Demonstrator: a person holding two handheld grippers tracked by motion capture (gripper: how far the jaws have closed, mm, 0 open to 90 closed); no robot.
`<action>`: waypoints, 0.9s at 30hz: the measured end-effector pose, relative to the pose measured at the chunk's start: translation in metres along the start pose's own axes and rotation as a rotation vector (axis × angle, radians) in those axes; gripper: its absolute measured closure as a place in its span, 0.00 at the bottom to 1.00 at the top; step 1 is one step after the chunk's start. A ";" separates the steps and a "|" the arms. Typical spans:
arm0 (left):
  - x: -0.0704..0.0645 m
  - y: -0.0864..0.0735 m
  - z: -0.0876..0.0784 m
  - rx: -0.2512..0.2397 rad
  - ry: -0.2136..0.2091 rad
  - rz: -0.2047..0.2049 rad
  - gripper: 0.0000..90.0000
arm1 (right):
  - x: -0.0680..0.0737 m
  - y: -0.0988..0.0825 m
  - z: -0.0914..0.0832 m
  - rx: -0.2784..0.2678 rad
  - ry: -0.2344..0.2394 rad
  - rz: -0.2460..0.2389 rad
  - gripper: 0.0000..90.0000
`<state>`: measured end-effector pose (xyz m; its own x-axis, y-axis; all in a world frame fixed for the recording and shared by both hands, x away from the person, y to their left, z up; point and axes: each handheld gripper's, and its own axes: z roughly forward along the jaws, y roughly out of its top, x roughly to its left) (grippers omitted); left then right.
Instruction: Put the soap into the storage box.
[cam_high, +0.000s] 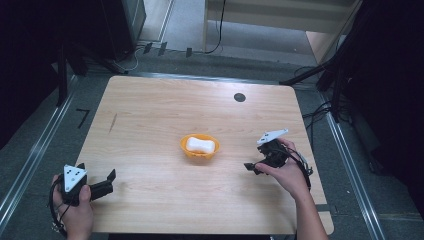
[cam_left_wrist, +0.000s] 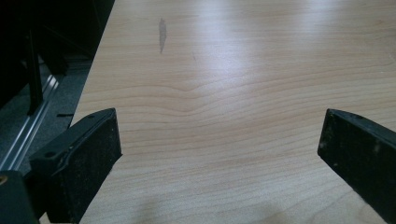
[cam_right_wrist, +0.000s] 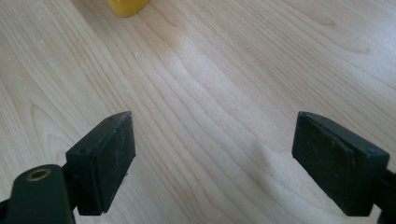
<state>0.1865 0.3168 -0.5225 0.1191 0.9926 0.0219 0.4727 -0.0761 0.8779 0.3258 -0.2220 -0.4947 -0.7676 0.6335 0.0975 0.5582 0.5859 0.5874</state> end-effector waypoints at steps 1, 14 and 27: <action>0.000 0.000 0.000 -0.001 0.001 0.001 0.00 | 0.000 -0.002 0.000 -0.008 -0.001 -0.006 0.15; 0.000 0.000 0.000 -0.003 0.002 0.002 0.00 | -0.001 -0.025 -0.004 -0.007 -0.031 0.023 0.15; -0.001 0.000 0.000 -0.004 0.006 0.005 0.00 | -0.003 -0.049 -0.014 -0.042 -0.054 0.059 0.15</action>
<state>0.1863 0.3161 -0.5227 0.1159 0.9928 0.0296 0.4683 -0.0809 0.8798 0.2961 -0.2597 -0.5124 -0.7154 0.6929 0.0901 0.5871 0.5261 0.6152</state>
